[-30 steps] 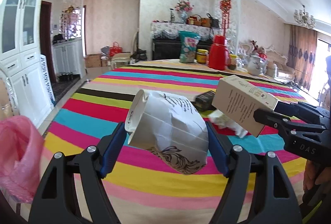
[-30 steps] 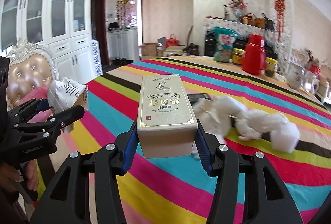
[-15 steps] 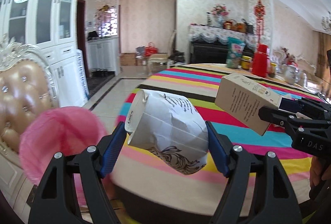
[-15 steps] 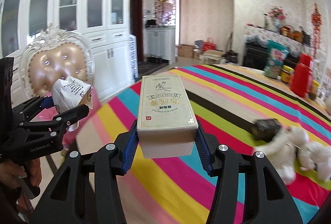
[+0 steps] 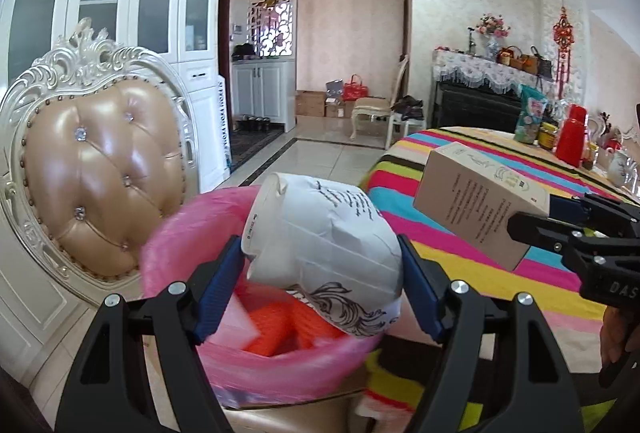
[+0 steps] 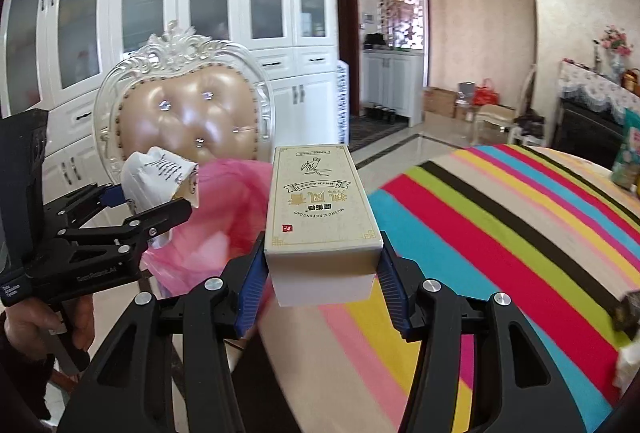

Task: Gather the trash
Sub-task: 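Open the left tool over the bin while the right tool drops the cream box in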

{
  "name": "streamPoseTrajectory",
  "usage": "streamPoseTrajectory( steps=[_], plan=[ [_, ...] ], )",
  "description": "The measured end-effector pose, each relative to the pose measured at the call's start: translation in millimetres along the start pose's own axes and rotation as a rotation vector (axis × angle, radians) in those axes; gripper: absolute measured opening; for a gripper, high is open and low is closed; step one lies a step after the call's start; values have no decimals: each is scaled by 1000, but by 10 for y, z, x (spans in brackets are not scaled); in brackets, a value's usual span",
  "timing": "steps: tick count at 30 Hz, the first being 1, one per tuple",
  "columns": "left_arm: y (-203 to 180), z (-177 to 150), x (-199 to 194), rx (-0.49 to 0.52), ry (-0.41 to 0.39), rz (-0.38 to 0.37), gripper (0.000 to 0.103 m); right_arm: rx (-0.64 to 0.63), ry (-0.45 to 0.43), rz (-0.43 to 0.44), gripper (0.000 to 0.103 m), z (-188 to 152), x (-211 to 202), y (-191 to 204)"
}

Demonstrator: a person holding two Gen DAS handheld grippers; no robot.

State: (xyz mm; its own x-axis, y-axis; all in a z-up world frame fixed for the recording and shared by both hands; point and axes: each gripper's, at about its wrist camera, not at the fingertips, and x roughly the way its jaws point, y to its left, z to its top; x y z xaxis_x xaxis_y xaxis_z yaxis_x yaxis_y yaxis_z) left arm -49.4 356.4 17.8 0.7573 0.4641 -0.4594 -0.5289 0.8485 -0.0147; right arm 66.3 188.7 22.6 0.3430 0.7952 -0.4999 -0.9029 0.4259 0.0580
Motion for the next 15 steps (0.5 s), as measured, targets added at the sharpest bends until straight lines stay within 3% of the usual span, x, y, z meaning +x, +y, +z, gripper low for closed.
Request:
streamPoseTrajectory(
  steps=[6, 15],
  plan=[
    [368, 23, 239, -27, 29, 17, 73, 11, 19, 65, 50, 109, 311, 144],
    [617, -47, 508, -54, 50, 26, 74, 1, 63, 98, 51, 189, 782, 286]
  ],
)
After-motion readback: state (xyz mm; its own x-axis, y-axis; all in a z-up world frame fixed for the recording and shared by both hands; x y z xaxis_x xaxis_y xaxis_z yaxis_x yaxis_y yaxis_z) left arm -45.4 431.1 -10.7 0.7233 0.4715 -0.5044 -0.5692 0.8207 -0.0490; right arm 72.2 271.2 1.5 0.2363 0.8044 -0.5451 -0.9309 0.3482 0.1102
